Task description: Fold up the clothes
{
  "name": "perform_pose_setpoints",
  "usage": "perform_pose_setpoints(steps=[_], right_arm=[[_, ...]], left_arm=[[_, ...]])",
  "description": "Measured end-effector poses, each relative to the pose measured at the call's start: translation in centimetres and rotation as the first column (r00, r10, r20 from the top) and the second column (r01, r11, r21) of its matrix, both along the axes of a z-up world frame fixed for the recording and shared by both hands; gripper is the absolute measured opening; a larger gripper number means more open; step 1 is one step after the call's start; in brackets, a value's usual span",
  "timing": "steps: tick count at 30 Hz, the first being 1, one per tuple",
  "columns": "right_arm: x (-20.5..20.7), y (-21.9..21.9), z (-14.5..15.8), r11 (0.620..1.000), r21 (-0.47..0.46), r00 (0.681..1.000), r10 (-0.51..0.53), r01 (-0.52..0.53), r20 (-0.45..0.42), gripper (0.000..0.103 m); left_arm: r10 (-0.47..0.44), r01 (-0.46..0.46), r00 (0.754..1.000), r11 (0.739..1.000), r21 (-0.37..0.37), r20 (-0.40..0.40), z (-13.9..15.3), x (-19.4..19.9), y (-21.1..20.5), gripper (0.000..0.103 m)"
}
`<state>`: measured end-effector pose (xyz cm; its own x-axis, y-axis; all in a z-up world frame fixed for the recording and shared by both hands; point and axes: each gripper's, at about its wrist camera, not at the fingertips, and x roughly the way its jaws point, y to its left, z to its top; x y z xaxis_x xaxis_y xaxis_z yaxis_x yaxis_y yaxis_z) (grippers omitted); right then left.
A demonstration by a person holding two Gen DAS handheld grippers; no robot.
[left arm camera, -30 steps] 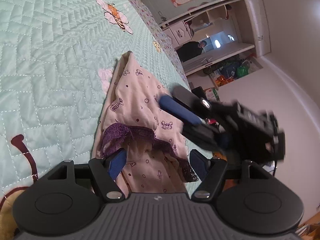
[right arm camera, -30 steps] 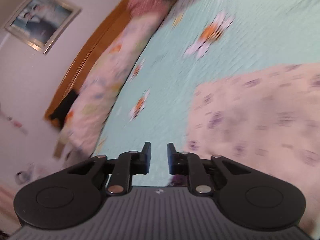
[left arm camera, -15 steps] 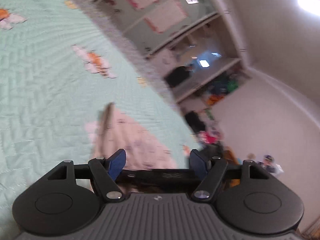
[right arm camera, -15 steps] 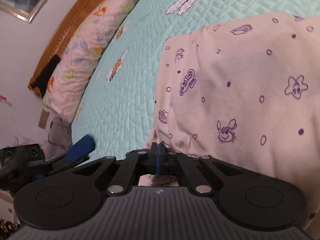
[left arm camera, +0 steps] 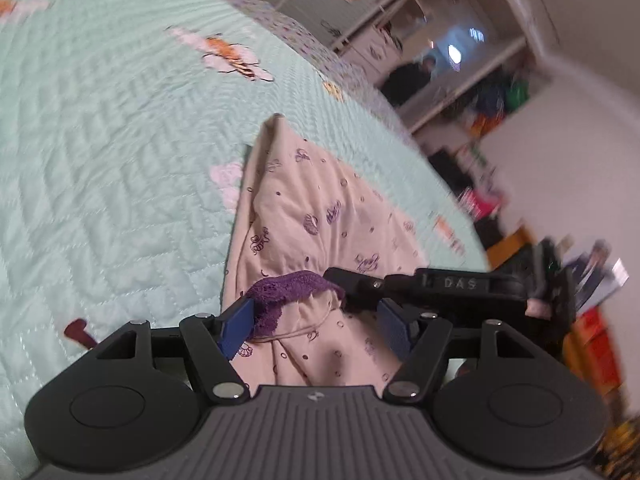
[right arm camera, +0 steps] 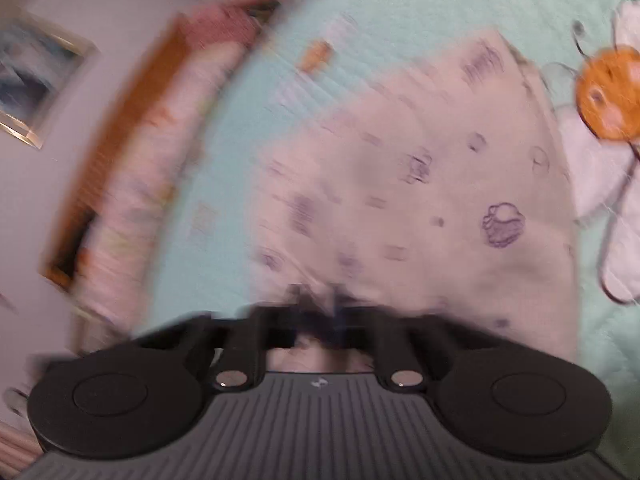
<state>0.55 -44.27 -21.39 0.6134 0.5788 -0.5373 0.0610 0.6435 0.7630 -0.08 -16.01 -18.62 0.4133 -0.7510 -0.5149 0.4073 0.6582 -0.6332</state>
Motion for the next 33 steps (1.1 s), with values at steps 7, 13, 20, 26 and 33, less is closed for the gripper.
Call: perform_pose_setpoints(steps=[7,13,20,26,33], right_arm=[[-3.5,-3.3,4.1,0.971,0.171,0.972,-0.191,0.166,0.139,0.018],[-5.4,-4.7,3.3,0.95,0.203,0.957,-0.265,0.237,0.121,0.022],[-4.6,-4.5,-1.7,0.932,0.207,0.954,-0.298,0.299,-0.037,0.011],[-4.6,-5.3,0.2,0.927,0.248,0.954,-0.299,0.282,0.035,0.026],[-0.3,-5.6,3.2,0.919,0.307,0.947,-0.297,0.249,0.122,0.026]], left_arm=[[0.052,-0.052,0.999,0.998,-0.027,-0.002,0.8,-0.5,1.2,0.071],[0.038,-0.021,0.991,0.991,-0.128,0.127,4.9,-2.0,1.4,0.074],[-0.026,0.029,0.998,0.999,0.044,-0.049,0.2,2.7,-3.2,0.072],[-0.014,0.011,0.998,0.999,-0.046,-0.062,1.2,2.3,-1.1,0.072],[-0.066,0.075,0.995,0.99,-0.118,0.074,4.9,3.9,-3.6,0.073]])
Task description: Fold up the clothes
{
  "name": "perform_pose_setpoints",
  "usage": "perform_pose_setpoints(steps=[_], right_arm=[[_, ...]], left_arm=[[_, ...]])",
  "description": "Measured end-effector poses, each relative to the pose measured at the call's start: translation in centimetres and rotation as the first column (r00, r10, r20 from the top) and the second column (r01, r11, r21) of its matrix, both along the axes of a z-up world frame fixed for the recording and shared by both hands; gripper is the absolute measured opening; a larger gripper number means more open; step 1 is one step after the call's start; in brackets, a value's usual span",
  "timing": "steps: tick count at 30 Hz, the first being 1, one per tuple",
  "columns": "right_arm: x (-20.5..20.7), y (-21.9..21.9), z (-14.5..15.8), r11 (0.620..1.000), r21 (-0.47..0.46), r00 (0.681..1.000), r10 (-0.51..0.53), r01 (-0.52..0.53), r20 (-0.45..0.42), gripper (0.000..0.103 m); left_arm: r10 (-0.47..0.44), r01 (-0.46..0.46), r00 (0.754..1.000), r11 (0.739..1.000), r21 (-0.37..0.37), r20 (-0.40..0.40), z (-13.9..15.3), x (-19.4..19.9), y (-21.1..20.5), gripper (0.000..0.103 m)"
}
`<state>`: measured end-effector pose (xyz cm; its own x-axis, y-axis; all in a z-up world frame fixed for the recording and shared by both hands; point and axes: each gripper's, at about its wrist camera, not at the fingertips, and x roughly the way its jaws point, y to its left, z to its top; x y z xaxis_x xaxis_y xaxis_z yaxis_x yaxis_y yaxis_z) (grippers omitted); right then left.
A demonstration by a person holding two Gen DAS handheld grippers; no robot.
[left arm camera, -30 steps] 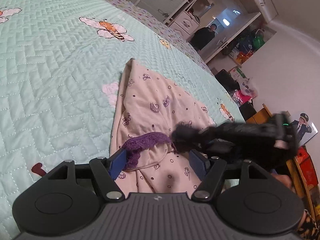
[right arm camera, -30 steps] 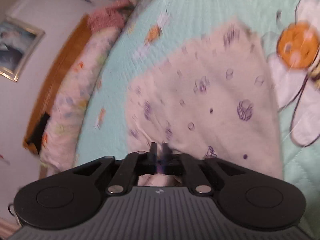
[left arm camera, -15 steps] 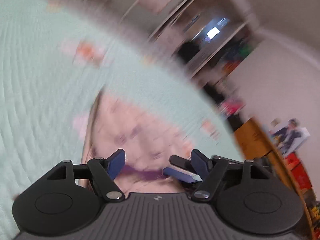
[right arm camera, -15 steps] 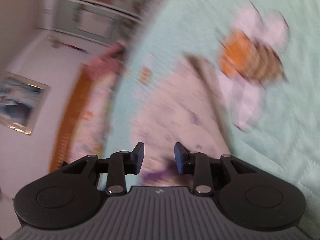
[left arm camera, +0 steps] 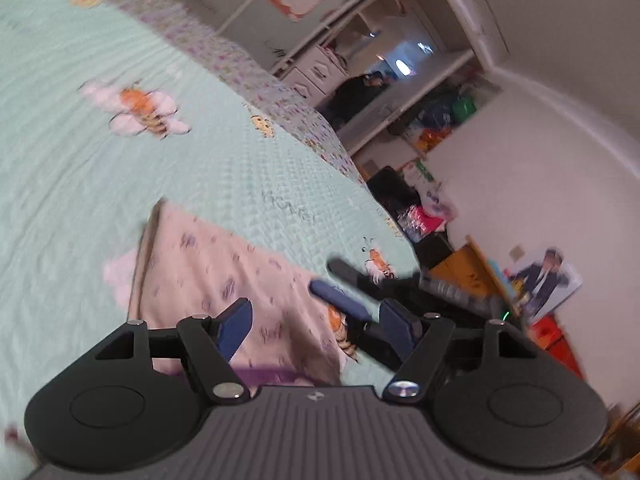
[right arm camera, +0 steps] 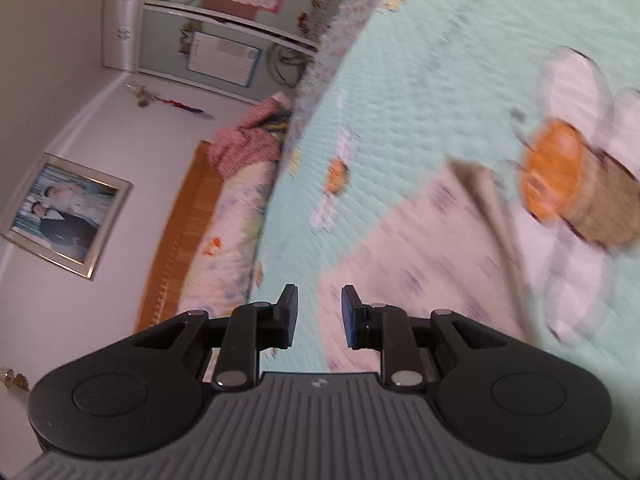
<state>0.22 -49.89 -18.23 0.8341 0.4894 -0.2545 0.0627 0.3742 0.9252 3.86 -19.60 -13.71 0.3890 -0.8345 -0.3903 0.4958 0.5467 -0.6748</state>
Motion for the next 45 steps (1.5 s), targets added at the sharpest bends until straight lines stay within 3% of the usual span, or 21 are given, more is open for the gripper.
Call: perform_pose_setpoints(steps=[2,3,4,5,7,11,13,15,19,22,24,25,26,29,31,33,36,39,45], right_arm=[[2.2,0.0,-0.4,0.999,-0.016,0.999,0.033,-0.033,-0.014,0.027],[3.7,0.2,-1.2,0.995,-0.083,0.995,0.056,-0.063,-0.088,0.024],[5.2,0.4,-2.2,0.984,-0.153,0.984,0.067,-0.093,-0.165,0.012],[6.1,0.3,-3.5,0.971,-0.215,0.972,0.055,-0.105,-0.228,0.0],[6.2,-0.7,-4.3,0.984,-0.154,0.978,0.059,-0.091,-0.202,0.0],[5.5,-1.1,-3.9,0.989,-0.135,0.983,0.032,-0.057,-0.18,0.0],[4.2,-1.9,-3.3,0.995,-0.099,0.988,-0.014,-0.002,-0.154,0.006],[2.5,-3.1,-1.9,0.995,-0.069,0.994,-0.071,0.065,-0.084,0.018],[1.3,-5.2,0.2,0.988,-0.088,0.991,-0.13,0.127,-0.037,0.023],[2.4,-5.1,0.0,0.986,-0.13,0.992,-0.11,0.102,-0.055,0.026],[3.3,-4.6,-1.2,0.987,-0.143,0.992,-0.087,0.074,-0.086,0.027],[3.5,-4.6,-2.2,0.986,-0.151,0.99,-0.093,0.076,-0.11,0.026],[3.7,-4.5,-3.3,0.984,-0.159,0.986,-0.099,0.077,-0.134,0.001],[3.7,-4.8,-5.4,0.986,-0.14,0.979,-0.112,0.088,-0.17,0.0],[2.6,-4.9,-4.7,0.986,-0.132,0.978,-0.127,0.106,-0.167,0.0],[0.2,-4.9,-3.3,0.984,-0.102,0.98,-0.155,0.143,-0.121,0.019],[-3.9,-4.7,-1.0,0.982,-0.077,0.983,-0.175,0.171,-0.055,0.035],[-9.3,-3.1,0.4,0.987,-0.118,0.992,-0.12,0.114,-0.046,0.037],[-20.5,1.6,-0.4,0.992,-0.116,0.989,-0.056,0.041,-0.134,0.048]], left_arm=[[0.01,-0.005,0.998,0.996,0.085,-0.059,-2.1,1.4,-1.2,0.073],[0.006,0.003,0.997,0.992,0.126,-0.07,-3.3,1.6,-1.6,0.069],[0.002,0.012,0.997,0.986,0.167,-0.082,-4.4,1.8,-2.1,0.062],[-0.003,0.02,0.996,0.981,0.195,-0.089,-5.2,1.8,-2.4,0.062],[-0.017,0.031,0.996,0.983,0.179,-0.084,-5.2,1.4,-2.0,0.062],[-0.003,0.02,0.991,0.993,0.12,-0.137,-5.5,2.3,-1.1,0.062],[0.008,0.01,0.988,0.993,0.12,-0.151,-4.9,2.5,-1.0,0.062],[0.002,0.013,0.993,0.992,0.122,-0.12,-3.3,1.9,-0.7,0.063],[-0.016,0.017,0.999,1.0,0.011,-0.04,0.4,2.1,-0.8,0.07],[0.01,-0.01,1.0,1.0,0.009,-0.008,1.4,4.4,-2.8,0.072],[0.048,-0.041,0.996,0.995,0.092,-0.079,-0.7,6.9,-4.1,0.072],[0.077,-0.058,0.989,0.986,0.154,-0.125,-2.2,7.9,-4.6,0.071],[0.107,-0.072,0.981,0.976,0.205,-0.163,-3.8,8.4,-4.6,0.059],[0.112,-0.09,0.98,0.986,0.141,-0.162,-4.7,7.8,-3.1,0.055],[0.123,-0.1,0.977,0.986,0.136,-0.175,-4.3,7.1,-2.4,0.055],[0.15,-0.123,0.975,0.978,0.166,-0.162,-2.9,6.0,-1.7,0.056],[0.118,-0.103,0.99,0.977,0.186,-0.074,0.1,2.1,-0.3,0.061],[0.094,-0.085,0.995,0.981,0.176,-0.045,2.0,-2.6,1.6,0.068],[0.13,-0.104,0.984,0.975,0.198,-0.123,0.9,-10.8,6.0,0.071]])
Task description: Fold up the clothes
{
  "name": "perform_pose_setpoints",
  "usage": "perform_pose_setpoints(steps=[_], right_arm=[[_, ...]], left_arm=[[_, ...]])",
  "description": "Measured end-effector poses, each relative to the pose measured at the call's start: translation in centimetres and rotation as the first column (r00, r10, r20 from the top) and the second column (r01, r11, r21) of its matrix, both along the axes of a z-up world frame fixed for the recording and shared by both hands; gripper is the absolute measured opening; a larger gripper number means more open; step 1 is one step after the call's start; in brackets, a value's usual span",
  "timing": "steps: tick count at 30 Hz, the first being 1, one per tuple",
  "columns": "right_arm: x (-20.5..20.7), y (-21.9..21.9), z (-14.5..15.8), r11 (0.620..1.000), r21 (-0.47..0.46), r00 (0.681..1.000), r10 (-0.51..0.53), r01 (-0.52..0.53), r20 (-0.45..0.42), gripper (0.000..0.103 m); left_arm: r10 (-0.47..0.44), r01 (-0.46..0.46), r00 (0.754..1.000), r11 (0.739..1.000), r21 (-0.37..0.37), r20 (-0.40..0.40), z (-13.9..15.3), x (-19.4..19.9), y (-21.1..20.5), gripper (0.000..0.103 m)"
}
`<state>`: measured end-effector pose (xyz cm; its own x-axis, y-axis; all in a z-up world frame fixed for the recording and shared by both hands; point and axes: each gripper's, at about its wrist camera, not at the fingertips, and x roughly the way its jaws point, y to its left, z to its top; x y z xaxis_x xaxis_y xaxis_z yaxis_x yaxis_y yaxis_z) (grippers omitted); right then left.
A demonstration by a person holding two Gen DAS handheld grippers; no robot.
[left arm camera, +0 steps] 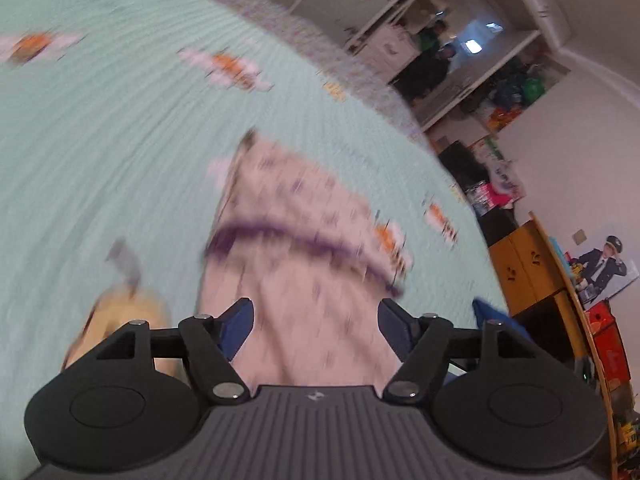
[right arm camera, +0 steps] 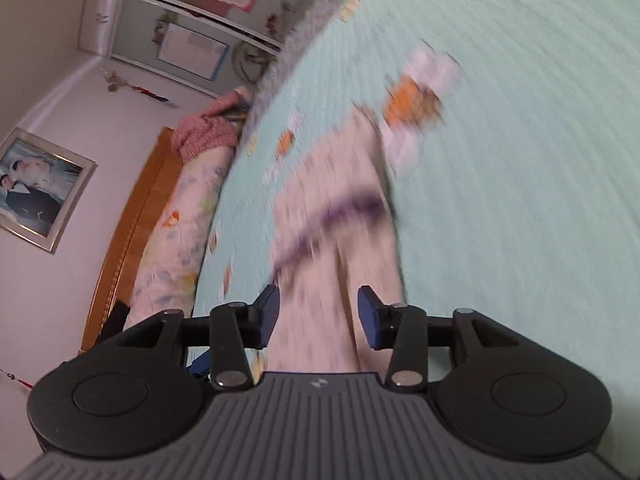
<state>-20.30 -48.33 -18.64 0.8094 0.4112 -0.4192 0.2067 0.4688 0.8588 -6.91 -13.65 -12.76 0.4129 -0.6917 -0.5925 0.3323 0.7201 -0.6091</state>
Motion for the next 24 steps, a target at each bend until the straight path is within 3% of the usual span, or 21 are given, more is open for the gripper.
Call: perform_pose_setpoints(steps=[3,6,10,14,18,20,24], right_arm=[[-3.1,1.4,-0.2,0.998,0.056,0.999,0.001,0.002,-0.041,0.052],[-5.6,2.4,0.6,0.999,0.026,0.997,-0.022,0.024,-0.068,0.054],[-7.2,2.1,2.4,0.998,-0.023,0.996,-0.066,0.065,-0.059,0.062],[-7.2,2.4,2.8,0.999,-0.042,0.998,-0.035,0.033,-0.056,0.063],[-7.1,2.5,1.2,1.0,-0.022,0.993,-0.017,0.014,-0.114,0.063],[-7.0,2.6,0.2,1.0,-0.017,0.988,-0.001,-0.002,-0.154,0.063],[-7.3,2.3,-1.2,0.999,0.04,0.988,0.015,-0.009,-0.154,0.063]], left_arm=[[0.022,-0.021,0.999,0.999,0.046,-0.031,-0.4,-1.7,1.7,0.071],[0.073,-0.068,0.996,0.995,0.076,-0.057,-0.3,-3.1,3.7,0.071],[0.104,-0.102,0.994,0.989,0.104,-0.021,0.2,-4.7,5.5,0.072],[0.115,-0.112,0.993,0.989,0.096,-0.024,-0.3,-5.2,6.8,0.072],[0.11,-0.101,0.99,0.991,0.092,-0.089,-2.0,-4.7,7.4,0.072],[0.099,-0.092,0.987,0.994,0.062,-0.124,-2.8,-4.7,7.5,0.072],[0.098,-0.097,0.982,0.995,0.016,-0.16,-4.2,-4.5,7.4,0.072]])
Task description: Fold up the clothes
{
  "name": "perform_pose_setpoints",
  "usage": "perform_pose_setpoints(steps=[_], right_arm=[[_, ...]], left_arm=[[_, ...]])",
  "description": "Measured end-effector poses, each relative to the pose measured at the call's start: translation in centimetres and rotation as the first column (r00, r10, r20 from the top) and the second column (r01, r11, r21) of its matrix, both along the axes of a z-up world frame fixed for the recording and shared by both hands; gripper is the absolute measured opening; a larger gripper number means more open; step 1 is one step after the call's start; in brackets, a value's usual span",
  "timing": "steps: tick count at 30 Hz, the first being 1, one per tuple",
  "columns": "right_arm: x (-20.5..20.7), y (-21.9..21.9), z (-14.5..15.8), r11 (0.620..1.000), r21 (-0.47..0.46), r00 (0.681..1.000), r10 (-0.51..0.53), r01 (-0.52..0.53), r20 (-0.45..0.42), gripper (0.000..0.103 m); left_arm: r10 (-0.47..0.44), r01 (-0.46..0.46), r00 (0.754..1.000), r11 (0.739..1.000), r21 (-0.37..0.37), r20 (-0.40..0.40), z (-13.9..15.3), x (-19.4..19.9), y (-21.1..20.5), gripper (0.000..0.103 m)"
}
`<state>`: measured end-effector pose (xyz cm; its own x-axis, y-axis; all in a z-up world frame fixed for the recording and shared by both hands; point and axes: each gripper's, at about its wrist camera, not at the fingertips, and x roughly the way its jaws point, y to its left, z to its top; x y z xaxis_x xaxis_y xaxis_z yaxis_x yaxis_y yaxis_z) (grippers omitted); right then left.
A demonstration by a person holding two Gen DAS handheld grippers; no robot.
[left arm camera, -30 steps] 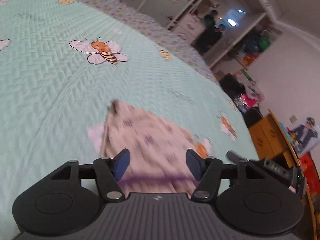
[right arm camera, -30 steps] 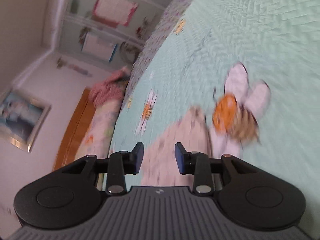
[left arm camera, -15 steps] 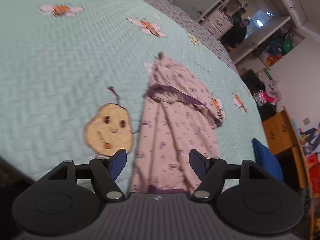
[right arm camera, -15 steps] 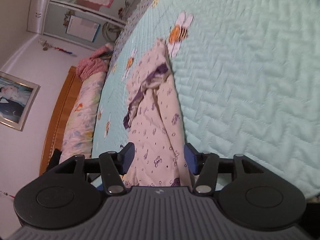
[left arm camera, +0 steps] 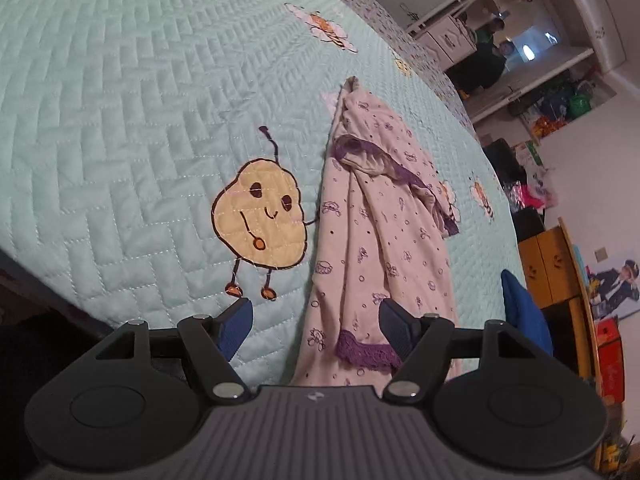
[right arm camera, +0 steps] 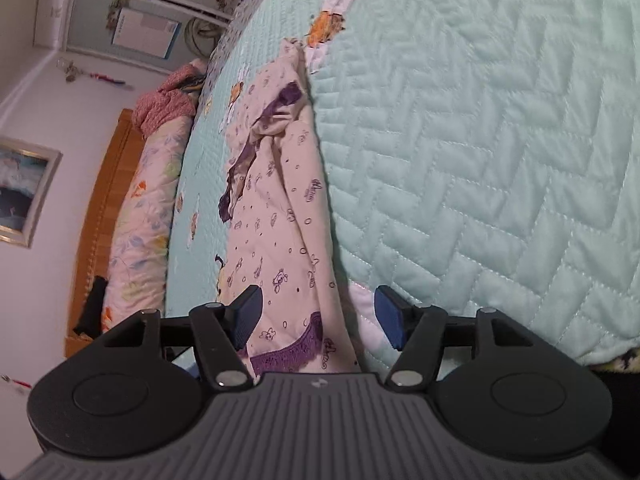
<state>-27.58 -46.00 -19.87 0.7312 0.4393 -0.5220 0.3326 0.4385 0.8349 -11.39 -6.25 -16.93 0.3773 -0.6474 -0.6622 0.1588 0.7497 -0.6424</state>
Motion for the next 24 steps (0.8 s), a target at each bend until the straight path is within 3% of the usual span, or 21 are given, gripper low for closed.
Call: perform_pose_setpoints(steps=[3,8,12,17,20,21,23,24], right_arm=[[0.2,-0.1,-0.5,0.998,0.038,0.999,0.046,-0.046,0.006,0.063],[0.3,0.6,-1.1,0.992,0.068,0.994,0.108,-0.108,0.01,0.063],[0.8,0.7,-1.4,0.985,0.093,0.99,0.143,-0.143,0.009,0.063],[1.5,1.3,-1.8,0.974,0.131,0.983,0.183,-0.185,0.022,0.063],[1.5,1.9,-1.7,0.969,0.119,0.976,0.211,-0.216,0.054,0.063],[1.4,1.9,-1.7,0.969,0.116,0.975,0.214,-0.22,0.059,0.063],[1.2,2.0,-1.6,0.967,0.108,0.973,0.222,-0.229,0.066,0.061],[1.3,2.1,-1.6,0.966,0.094,0.97,0.237,-0.242,0.059,0.055]], left_arm=[[0.009,-0.011,0.999,0.999,-0.037,-0.041,-1.1,0.6,-0.3,0.073],[-0.06,0.055,0.997,0.995,-0.084,-0.047,-1.7,0.7,-1.0,0.078],[-0.131,0.103,0.983,0.973,-0.205,-0.132,-3.3,0.2,-1.5,0.078],[-0.15,0.076,0.965,0.944,-0.322,-0.213,-4.6,0.2,-1.7,0.078],[-0.175,0.112,0.967,0.945,-0.309,-0.185,-4.3,-0.1,-2.1,0.078],[-0.174,0.107,0.966,0.942,-0.318,-0.191,-4.3,0.0,-2.1,0.075],[-0.185,0.117,0.962,0.945,-0.304,-0.202,-4.5,0.0,-2.3,0.056],[-0.194,0.131,0.959,0.95,-0.283,-0.207,-4.5,0.1,-2.6,0.038]])
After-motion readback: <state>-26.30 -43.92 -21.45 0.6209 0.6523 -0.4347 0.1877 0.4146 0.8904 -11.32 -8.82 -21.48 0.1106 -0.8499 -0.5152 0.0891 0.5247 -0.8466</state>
